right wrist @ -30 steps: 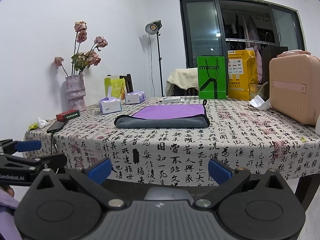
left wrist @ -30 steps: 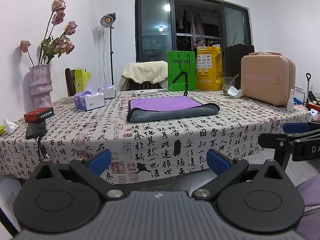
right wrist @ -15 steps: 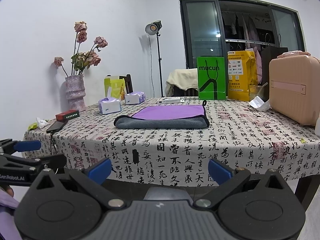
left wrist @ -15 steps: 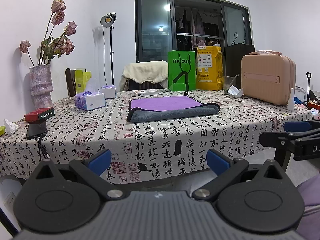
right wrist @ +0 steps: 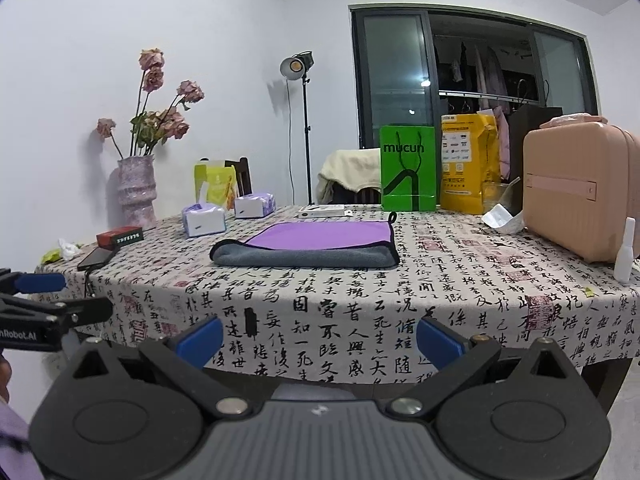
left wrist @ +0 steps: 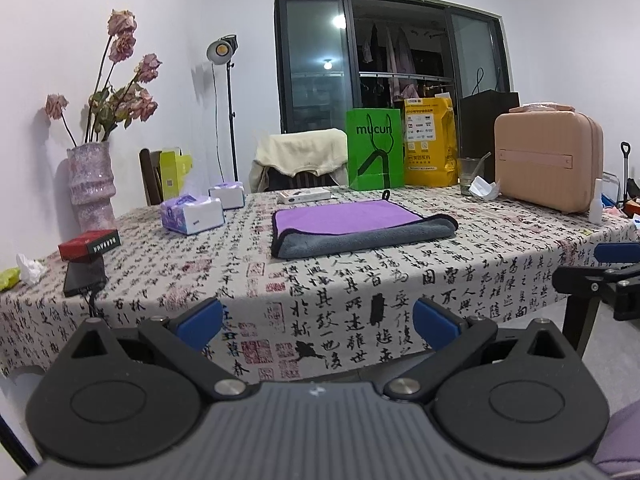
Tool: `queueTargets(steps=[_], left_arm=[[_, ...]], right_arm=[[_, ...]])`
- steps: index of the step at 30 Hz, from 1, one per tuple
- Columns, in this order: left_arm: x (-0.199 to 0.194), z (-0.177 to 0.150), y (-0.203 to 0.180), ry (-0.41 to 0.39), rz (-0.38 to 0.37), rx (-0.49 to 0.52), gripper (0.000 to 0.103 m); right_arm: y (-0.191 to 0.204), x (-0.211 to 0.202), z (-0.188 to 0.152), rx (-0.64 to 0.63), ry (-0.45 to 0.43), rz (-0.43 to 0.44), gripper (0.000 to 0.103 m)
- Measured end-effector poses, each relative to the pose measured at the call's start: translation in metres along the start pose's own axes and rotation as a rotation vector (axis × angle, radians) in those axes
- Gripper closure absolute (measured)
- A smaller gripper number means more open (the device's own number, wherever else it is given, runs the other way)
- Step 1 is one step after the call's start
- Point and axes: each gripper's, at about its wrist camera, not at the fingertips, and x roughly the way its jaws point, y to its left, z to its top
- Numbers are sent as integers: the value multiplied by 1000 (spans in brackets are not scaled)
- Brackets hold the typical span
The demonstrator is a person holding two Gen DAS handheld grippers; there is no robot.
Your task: Fold towel
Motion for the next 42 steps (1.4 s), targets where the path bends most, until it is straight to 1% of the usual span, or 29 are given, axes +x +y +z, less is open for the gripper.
queueTargets(steps=[7,11,17,21,26,28,31,34,36,40,42], left_arm=[[13,4,11,11,37,13,0],[26,4,18,32,47,9,0],[47,9,24,63,37,-8,0],[61,14,24,73,29,-6,0],[85,22,26,107,34,-34,0],[96,24,28,126,30,-49,0],[111,29,32,137,4,-56,0],[128,34,35,153,11,-60,0],[142,37,37,170,19,-71,0],[169,43,43,195,23,-80,0],[179,47,44,197,12,-82,0]], right_arm=[[-2,7,2,-53,-14,-16,0],[-7,20,4,-53,4,-15,0],[-17,48,7,-32,49,-30,0],[-26,64,8,-28,66,-41,0],[-37,84,12,-20,78,-40,0],[-41,94,16,-21,77,-30,0],[-47,109,23,-25,70,-15,0],[-55,125,31,-24,49,12,0],[-61,137,38,-10,47,12,0],[-72,167,47,20,64,30,0],[-75,179,50,8,86,55,0]])
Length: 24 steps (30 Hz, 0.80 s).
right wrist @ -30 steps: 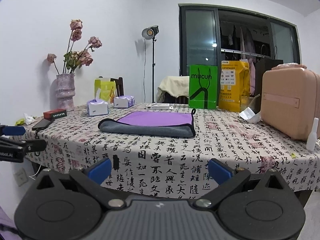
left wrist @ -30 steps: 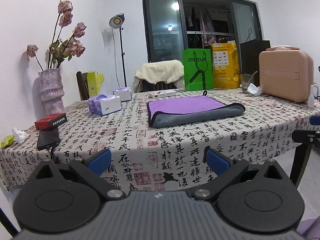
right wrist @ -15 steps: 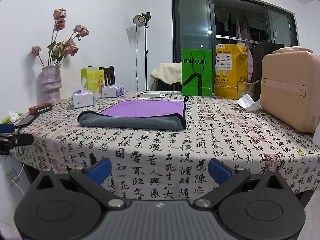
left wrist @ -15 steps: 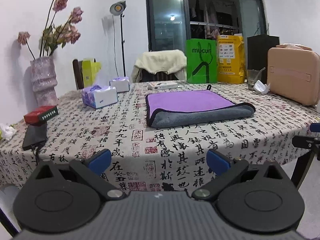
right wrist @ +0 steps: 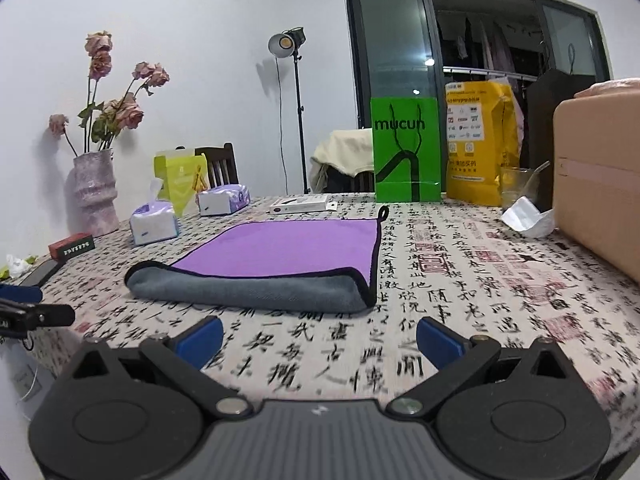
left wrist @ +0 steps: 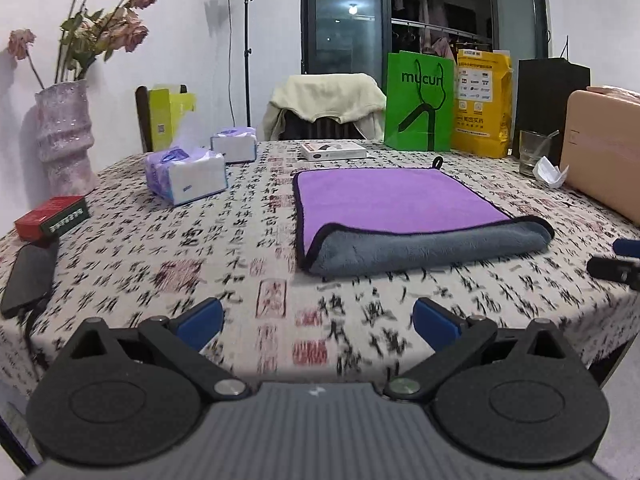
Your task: Fold towel
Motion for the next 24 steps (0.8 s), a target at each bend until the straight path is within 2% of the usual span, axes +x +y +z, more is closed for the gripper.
queueTargets(steps=[3,6,10,16,18,21,22,24], left_arm=[[14,9,1,4,-37,-10,0],[26,17,1,-7,-30,-33,0],[41,25,-4,-4,-95,40,0],[70,34,-6,21,-80,47,0],[76,39,-4,25,-67,33,3],[85,46,0,25,-71,28,19],[88,48,0,30,-78,26,28],[94,52,1,55,-107,23,41]], right_arm=[[-3,18,5,-31,34,11,1],[-7,31,10,-37,45,25,3],[-12,51,19,-41,82,38,9],[-23,78,30,-27,114,44,24],[-25,87,33,-31,126,47,30],[-26,96,38,-43,144,62,43],[-27,98,39,-46,150,64,46],[-29,104,41,-49,164,64,47]])
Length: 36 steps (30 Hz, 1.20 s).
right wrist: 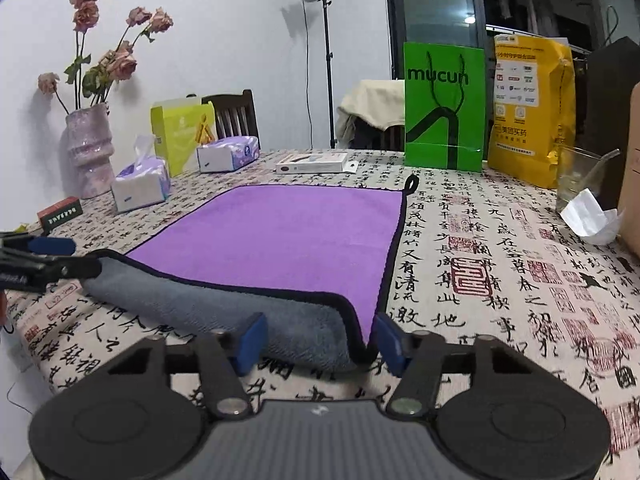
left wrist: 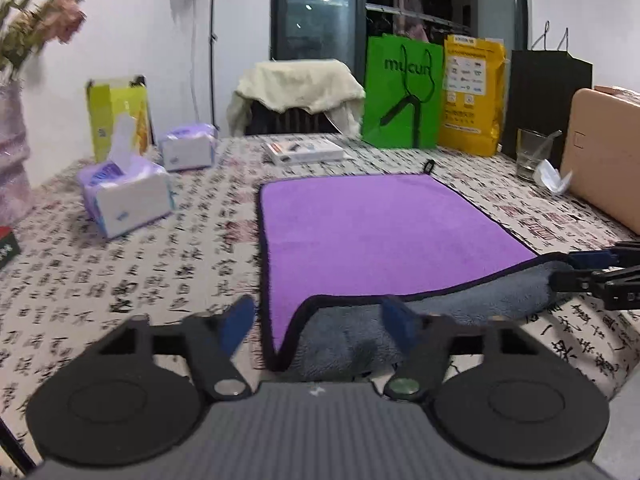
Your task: Fold towel
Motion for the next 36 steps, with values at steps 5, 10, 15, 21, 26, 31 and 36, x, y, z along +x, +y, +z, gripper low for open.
queueTargets(steps=[5,10,15,21,26,31,36], left_arm=[[11,1,3,57,-30,5,65],[15,-2,4,104,-51,17,60],[14,-2,2,100,-43,30,92],[13,12,4,71,-34,42,97],[14,28,4,31,-16,49,97],[18,53,4,-12,-8,63,97],[30,77,5,-39,-2,93,97]], right_arm=[[-2,8,2,8,31,6,78],[-3,9,1,5,37,12,91],[-3,10,3,-29,34,16,97],[1,8,18,-90,4,9,99],[-2,13,36,-129,-22,-1,99],[-6,28,57,-152,-36,-4,99],[-10,44,77,-183,-45,-15,99]])
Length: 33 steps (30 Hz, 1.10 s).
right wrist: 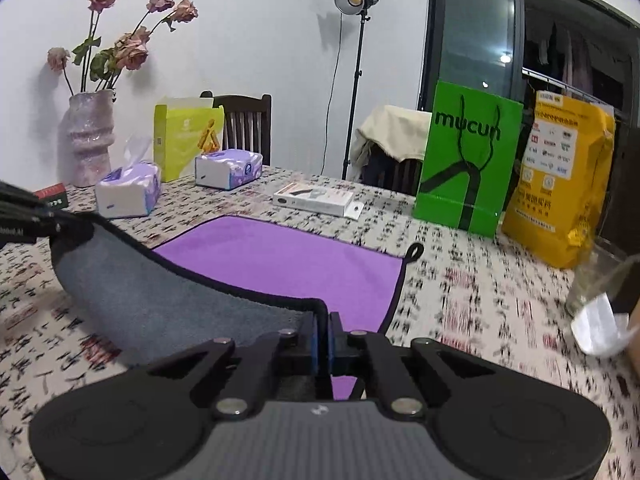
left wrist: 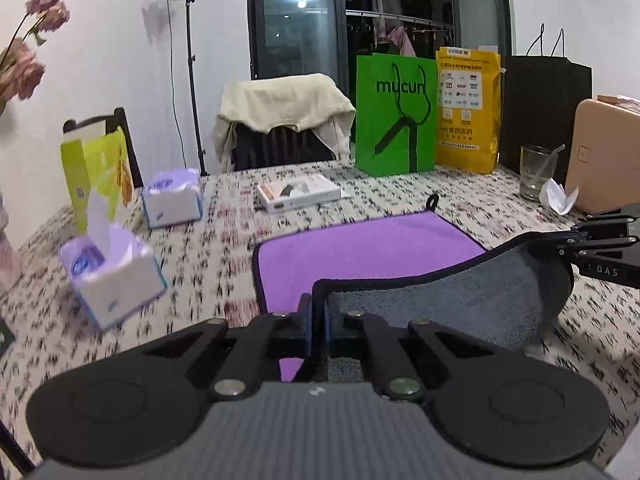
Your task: Fold towel
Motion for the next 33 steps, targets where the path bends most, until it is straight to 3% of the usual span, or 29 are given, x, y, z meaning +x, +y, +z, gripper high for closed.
queueTargets(steps=[20,33], left_arm=[[117,79,44,60,-36,-44,97],[224,91,70,164,-34,-117,94]], right_arm=[[-67,99,57,102,64,32,99],[-106,203,73,166,170,35,98]])
